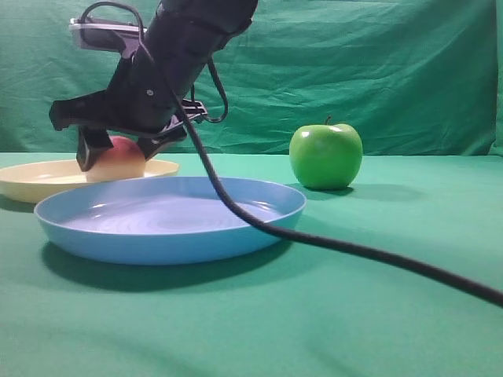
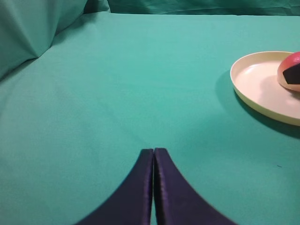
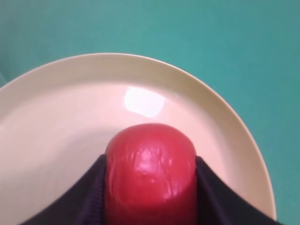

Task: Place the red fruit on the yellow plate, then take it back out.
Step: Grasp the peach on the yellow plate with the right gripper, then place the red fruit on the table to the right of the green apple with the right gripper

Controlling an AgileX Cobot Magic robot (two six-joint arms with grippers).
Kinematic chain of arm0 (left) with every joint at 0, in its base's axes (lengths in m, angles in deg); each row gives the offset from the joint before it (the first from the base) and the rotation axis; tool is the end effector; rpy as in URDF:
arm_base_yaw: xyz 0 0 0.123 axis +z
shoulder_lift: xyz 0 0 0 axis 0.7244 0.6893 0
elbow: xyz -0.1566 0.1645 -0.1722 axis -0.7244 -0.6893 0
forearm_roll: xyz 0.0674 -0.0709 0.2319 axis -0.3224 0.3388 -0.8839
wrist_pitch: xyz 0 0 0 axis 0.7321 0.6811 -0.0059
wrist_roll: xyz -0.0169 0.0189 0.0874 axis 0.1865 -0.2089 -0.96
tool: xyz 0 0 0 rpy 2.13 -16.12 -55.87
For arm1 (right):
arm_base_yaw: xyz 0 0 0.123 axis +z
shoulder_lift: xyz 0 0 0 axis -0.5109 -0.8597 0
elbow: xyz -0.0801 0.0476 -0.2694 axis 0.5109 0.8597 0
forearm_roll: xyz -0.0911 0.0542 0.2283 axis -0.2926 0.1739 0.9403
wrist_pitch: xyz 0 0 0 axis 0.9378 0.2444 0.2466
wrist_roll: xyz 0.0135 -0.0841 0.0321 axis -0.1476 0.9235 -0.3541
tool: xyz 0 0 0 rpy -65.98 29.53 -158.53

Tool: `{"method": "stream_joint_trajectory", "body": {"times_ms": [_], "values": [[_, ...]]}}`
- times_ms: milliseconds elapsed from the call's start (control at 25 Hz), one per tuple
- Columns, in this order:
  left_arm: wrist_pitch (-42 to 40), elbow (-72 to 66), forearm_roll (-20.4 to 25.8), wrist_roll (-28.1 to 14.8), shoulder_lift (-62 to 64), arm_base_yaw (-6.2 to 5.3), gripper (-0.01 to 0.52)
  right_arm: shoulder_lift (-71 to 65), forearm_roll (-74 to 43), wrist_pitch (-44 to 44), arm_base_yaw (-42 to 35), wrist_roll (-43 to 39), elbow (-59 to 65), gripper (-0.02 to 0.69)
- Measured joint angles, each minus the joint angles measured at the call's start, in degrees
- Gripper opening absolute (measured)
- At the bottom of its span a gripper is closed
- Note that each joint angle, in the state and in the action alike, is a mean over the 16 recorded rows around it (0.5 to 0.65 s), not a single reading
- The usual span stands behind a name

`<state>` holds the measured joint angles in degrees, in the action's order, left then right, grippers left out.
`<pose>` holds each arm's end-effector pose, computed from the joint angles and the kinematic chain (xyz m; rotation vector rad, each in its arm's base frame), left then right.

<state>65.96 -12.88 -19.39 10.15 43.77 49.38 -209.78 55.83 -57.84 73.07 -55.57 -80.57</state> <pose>0.0509 0.0134 0.1776 -0.1516 1.8318 0.1300 0.3831 0.3577 0.1855 -1.0607 2.1096 0.3637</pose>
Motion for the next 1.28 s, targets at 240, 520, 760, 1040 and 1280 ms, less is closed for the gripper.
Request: {"method": "stream_joint_trajectory", "body": {"times_ms": [240, 520, 760, 1040, 1280], "values": [[0.0, 0.0, 0.0, 0.0, 0.0, 0.00, 0.000, 9.5, -0.5, 10.6, -3.5, 0.1, -0.5, 0.180], [0.0, 0.0, 0.0, 0.0, 0.0, 0.00, 0.000, 23.5, -0.9, 22.6, -9.2, -1.0, 2.6, 0.170], [0.0, 0.0, 0.0, 0.0, 0.0, 0.00, 0.000, 36.4, -1.0, 26.0, -14.7, -2.5, 14.5, 0.169], [0.0, 0.0, 0.0, 0.0, 0.0, 0.00, 0.000, 51.3, -1.2, 20.6, -19.3, -3.8, 38.1, 0.169], [0.0, 0.0, 0.0, 0.0, 0.0, 0.00, 0.000, 60.4, -1.2, 12.6, -20.9, -4.0, 57.8, 0.169]]}}
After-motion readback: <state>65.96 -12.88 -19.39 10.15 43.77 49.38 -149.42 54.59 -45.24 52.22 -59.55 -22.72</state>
